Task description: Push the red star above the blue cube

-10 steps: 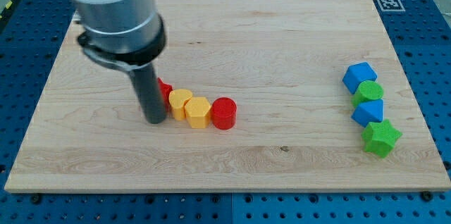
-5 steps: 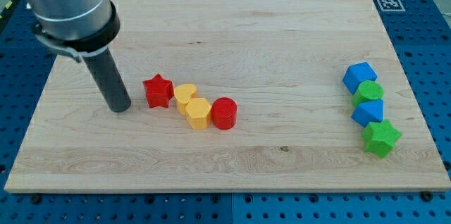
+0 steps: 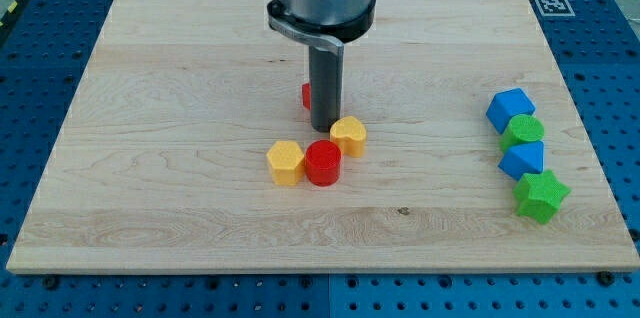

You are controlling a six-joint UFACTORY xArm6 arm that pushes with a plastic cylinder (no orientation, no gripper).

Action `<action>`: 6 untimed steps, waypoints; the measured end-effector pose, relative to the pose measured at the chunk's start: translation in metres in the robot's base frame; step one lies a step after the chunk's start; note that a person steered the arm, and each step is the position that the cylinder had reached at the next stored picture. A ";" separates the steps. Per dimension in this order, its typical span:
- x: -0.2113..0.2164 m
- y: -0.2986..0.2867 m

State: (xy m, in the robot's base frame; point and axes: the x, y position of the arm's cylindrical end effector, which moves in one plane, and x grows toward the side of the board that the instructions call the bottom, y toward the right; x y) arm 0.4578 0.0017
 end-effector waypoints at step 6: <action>-0.082 -0.060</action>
State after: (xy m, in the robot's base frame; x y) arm 0.3755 -0.0582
